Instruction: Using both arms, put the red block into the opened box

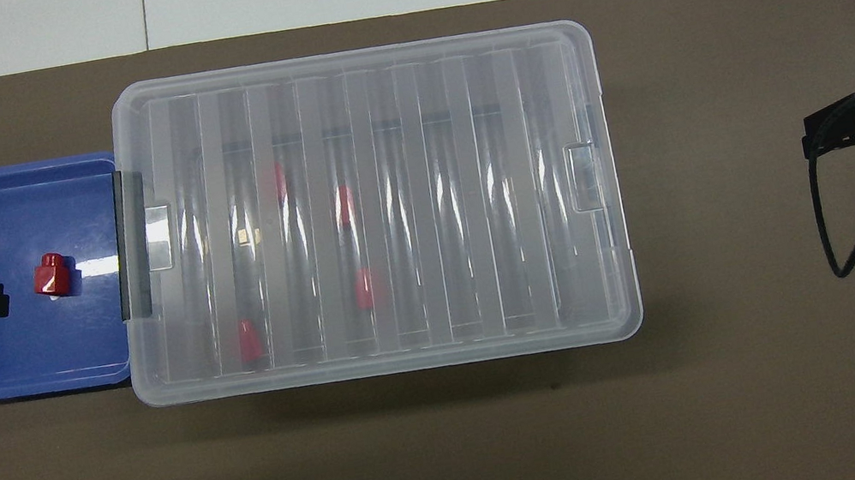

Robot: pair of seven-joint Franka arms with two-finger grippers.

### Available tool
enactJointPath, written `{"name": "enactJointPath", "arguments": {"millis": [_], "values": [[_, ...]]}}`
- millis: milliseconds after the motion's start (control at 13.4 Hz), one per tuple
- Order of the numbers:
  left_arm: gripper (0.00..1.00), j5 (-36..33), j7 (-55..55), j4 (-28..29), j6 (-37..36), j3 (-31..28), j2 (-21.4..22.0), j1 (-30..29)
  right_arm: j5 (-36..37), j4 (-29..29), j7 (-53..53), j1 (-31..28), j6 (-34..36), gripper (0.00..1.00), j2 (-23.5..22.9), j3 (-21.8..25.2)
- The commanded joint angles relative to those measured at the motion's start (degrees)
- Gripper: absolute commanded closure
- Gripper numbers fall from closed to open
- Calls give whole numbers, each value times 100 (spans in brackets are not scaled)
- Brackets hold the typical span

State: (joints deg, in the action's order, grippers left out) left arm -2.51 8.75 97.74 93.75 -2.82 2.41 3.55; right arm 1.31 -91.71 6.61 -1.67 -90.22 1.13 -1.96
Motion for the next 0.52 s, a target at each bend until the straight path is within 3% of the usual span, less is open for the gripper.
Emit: {"name": "enactJointPath", "arguments": {"millis": [0, 447], "values": [[0, -30, -49, 61, 47, -61, 93, 66, -87, -198, 24, -44, -145, 0, 142, -32], [0, -30, -49, 61, 47, -61, 93, 66, -78, -154, 690, 245, -513, 7, -226, -94]]}}
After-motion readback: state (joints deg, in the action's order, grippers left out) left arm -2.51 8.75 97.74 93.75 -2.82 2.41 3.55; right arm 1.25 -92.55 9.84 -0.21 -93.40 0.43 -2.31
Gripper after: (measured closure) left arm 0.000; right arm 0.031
